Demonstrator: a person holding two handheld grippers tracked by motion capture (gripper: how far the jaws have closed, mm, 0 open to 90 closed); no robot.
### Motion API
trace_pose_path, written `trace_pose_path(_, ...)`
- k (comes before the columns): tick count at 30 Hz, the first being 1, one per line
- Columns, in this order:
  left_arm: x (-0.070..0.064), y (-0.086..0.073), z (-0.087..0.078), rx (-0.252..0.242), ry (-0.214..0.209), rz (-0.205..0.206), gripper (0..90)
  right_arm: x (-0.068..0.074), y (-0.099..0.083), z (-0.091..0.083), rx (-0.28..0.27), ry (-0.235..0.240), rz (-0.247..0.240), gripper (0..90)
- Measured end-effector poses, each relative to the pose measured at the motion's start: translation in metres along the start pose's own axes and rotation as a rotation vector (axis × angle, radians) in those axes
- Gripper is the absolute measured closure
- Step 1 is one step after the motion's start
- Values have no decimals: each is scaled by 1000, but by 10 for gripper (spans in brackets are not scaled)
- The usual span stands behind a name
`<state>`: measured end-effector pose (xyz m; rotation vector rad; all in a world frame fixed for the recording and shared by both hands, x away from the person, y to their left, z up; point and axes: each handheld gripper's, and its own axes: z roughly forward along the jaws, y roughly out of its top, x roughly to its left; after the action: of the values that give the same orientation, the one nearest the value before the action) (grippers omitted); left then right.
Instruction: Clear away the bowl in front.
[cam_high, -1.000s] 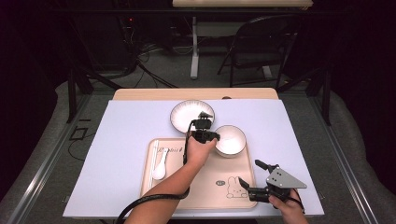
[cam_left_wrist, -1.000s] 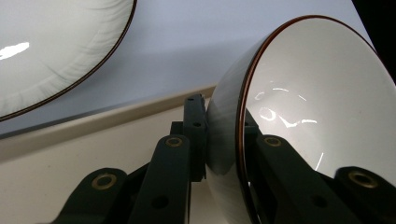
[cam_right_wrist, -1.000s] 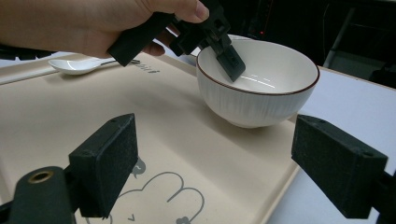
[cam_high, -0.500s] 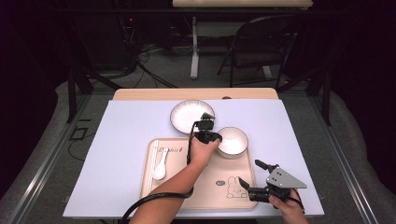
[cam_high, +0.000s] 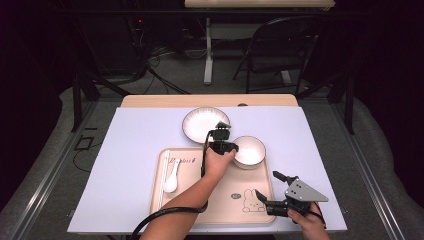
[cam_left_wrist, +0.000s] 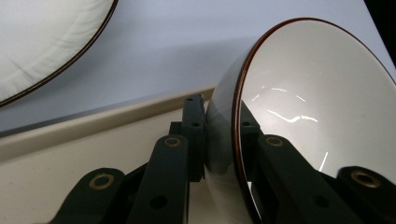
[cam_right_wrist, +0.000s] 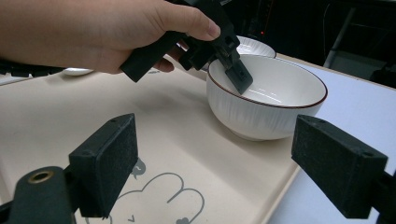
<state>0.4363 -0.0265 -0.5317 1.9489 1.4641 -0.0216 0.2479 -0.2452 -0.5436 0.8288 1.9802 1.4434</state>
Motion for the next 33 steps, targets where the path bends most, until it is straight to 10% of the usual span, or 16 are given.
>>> trace_pose_path(17, -1, -1, 3, -32, -35, -41, 788, -1, 0, 0, 3, -3, 4, 139)
trace_pose_path(33, 5, -4, -12, -162, -57, 18, 453, 0, 0, 0, 2, -5, -1, 139)
